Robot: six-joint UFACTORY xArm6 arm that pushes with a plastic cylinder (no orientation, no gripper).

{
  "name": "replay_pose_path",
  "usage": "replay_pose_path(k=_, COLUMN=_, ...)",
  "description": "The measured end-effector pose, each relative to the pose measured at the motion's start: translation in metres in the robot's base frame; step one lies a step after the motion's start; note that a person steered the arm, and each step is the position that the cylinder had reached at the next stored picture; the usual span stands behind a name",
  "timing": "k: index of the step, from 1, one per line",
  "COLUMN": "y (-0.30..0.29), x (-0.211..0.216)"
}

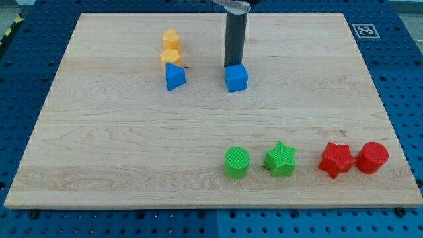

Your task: Move the yellow hexagon to the top left of the blue cube

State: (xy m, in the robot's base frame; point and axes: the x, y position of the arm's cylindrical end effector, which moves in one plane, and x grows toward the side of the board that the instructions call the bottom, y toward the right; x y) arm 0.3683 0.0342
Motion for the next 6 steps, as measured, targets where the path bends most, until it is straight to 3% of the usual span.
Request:
replay_pose_path(k=1, y=0.006, x=0.028)
replay_pose_path(k=3, y=0.036, x=0.013)
replay_pose_path(k=5, y=-0.027, x=0.008)
replay_pose_path(k=6, y=-0.029, x=0.01)
